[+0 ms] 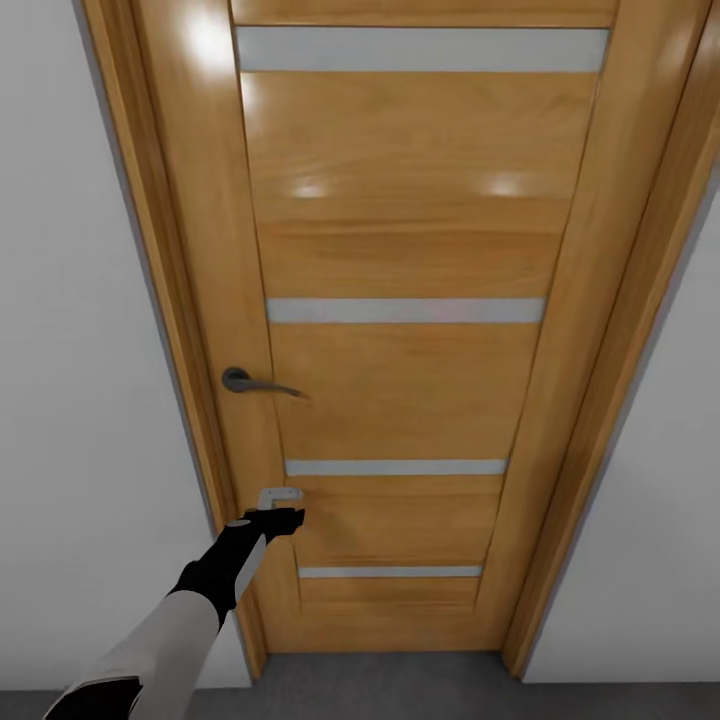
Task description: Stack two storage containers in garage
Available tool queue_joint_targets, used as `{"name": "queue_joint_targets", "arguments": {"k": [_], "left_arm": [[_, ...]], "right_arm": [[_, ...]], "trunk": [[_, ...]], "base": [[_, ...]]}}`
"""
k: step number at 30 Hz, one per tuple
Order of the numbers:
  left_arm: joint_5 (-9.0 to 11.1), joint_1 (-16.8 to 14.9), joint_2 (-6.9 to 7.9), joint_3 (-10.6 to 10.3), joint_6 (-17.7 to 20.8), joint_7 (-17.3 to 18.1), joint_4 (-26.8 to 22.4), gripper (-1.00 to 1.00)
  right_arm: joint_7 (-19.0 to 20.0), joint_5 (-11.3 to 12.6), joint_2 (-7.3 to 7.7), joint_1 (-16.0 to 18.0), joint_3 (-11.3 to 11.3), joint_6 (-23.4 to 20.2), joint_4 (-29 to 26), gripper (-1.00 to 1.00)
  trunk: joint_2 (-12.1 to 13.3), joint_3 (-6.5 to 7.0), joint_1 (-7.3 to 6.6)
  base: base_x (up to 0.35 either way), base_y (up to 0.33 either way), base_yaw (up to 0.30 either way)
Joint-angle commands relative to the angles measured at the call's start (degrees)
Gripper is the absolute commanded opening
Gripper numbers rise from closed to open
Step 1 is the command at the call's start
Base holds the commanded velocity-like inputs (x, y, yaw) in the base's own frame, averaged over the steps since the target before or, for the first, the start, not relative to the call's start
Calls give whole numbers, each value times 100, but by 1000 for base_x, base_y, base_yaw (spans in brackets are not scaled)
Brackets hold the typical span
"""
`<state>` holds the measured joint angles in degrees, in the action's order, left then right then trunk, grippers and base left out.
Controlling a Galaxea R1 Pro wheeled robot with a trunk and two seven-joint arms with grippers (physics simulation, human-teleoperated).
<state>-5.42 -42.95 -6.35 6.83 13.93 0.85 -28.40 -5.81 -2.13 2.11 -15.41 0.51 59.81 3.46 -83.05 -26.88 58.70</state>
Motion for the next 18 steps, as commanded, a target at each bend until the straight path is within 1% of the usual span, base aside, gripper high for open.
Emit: {"name": "queue_joint_targets", "arguments": {"k": [1,5,10,13,18], "left_arm": [[-56,0,-7,37,30,12,-10,100],[-56,0,-12,37,21,12,-9,100],[-60,1,-10,37,18,-3,-10,100],[-63,-1,-12,37,18,-17,-10,100],[-64,-1,-14,37,20,-22,-10,100]], "right_arm": [[-34,-29,0,2,1,19,6,100],[-34,-27,0,2,1,19,6,100],[-34,-24,0,2,1,19,6,100],[-31,-24,0,2,1,19,6,100],[-34,-24,0,2,1,19,6,100]], "trunk": [[-3,-5,3],[-3,-5,3],[-3,-5,3],[-3,-5,3],[-3,-5,3]], "base": [[237,219,0],[145,142,0],[41,27,0],[186,-73,0],[276,-152,0]]}}
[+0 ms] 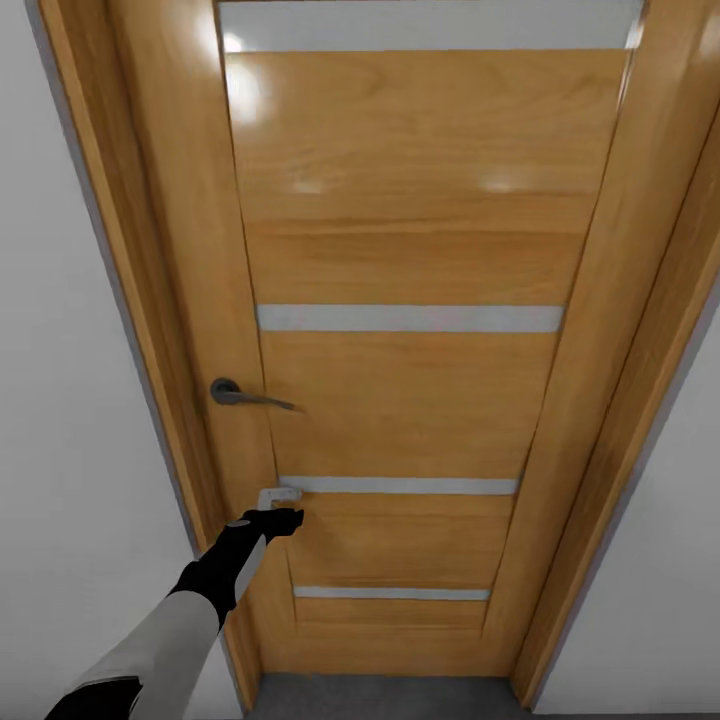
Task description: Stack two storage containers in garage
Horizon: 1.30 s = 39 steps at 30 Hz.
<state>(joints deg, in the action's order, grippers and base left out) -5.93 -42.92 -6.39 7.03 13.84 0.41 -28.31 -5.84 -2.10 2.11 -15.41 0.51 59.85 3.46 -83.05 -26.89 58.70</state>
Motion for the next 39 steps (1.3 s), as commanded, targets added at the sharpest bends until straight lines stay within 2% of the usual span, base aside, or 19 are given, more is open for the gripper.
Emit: {"name": "queue_joint_targets", "arguments": {"k": [1,29,39], "left_arm": [[-12,-5,-11,18,30,21,-18,100],[-5,-3,-12,18,31,20,-26,100],[-13,-5,-5,18,39,20,-25,100]], "right_arm": [[-29,-27,0,3,2,15,6,100],[-25,-27,0,3,2,15,6,100],[-23,-27,0,3,2,15,6,100]], "trunk": [[-3,-4,3],[-3,-4,3],[-3,-4,3]], "base": [[277,-160,0],[89,-15,0],[276,0,0]]}}
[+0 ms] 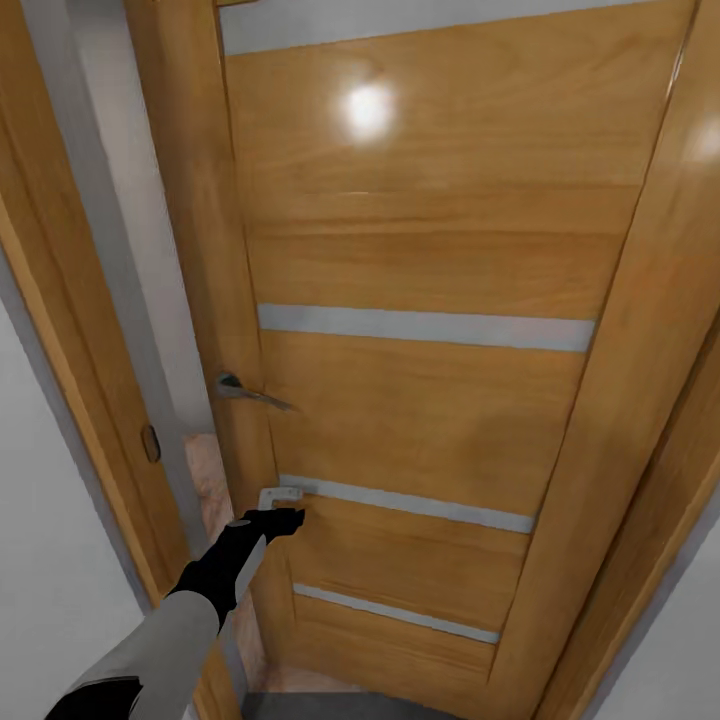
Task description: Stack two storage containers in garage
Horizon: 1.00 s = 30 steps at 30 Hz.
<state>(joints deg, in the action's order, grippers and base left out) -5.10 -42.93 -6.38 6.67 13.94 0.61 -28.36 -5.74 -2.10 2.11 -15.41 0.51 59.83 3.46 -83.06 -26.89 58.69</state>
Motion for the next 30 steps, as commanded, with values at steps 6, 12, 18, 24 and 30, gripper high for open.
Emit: {"name": "queue_joint_targets", "arguments": {"k": [6,12,18,24,30], "left_arm": [[-88,-4,-13,53,21,3,-21,100],[-89,-3,-18,53,23,1,-21,100],[-88,-3,-13,53,38,2,-21,100],[-87,-4,-17,53,31,9,-21,100],[-87,-1,-21,53,30,9,-21,100]], "right_arm": [[-32,-27,0,3,1,17,6,100],[-32,-27,0,3,1,17,6,100],[-32,-27,-1,3,1,17,6,100],[-32,-27,-1,3,1,17,6,100],[-32,-27,0,3,1,17,6,100]], "trunk": [[-2,-4,4],[-2,-4,4],[-2,-4,4],[-2,-4,4],[-2,-4,4]], "base": [[110,0,0],[24,0,0],[284,0,0],[106,0,0],[11,0,0]]}}
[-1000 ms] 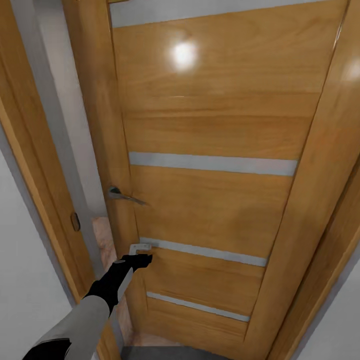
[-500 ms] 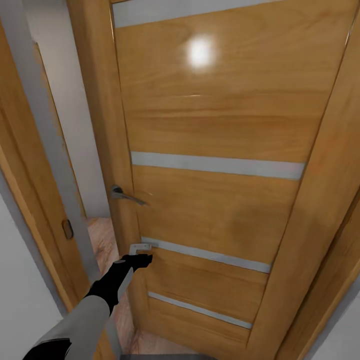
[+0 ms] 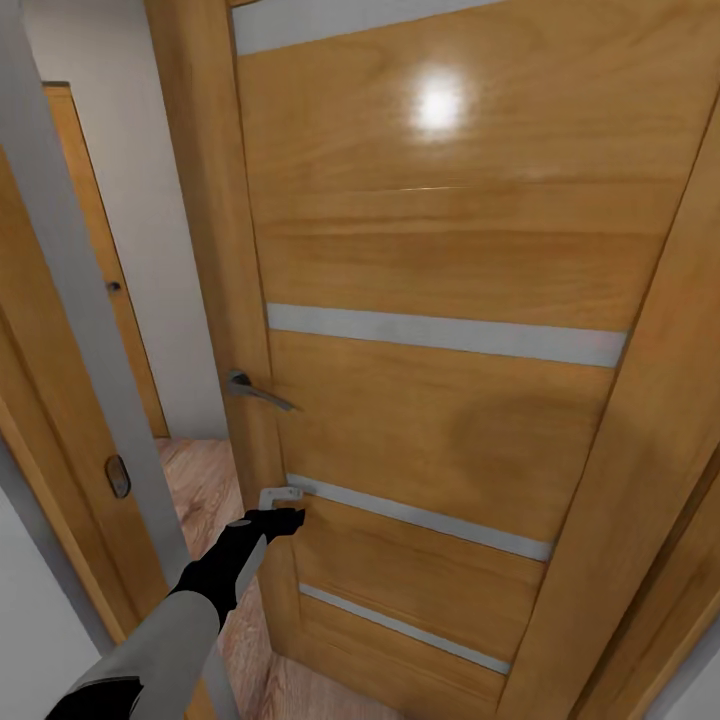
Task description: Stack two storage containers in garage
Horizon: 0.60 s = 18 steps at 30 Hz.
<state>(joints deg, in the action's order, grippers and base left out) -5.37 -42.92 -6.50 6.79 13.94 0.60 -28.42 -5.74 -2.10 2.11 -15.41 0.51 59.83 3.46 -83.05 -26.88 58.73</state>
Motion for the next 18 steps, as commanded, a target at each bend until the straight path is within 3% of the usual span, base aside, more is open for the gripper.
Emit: {"name": "queue_joint_targets", "arguments": {"k": [1,18], "left_arm": [[-61,-2,-8,42,30,10,-14,100],[-61,-5,0,42,30,10,-14,100]], "right_arm": [[-33,-27,0,3,1,17,6,100],[-25,-27,-1,3,2,17,6,100]], "trunk": [[-3,-4,0],[-3,-4,0]], "base": [[3,0,0],[0,0,0]]}}
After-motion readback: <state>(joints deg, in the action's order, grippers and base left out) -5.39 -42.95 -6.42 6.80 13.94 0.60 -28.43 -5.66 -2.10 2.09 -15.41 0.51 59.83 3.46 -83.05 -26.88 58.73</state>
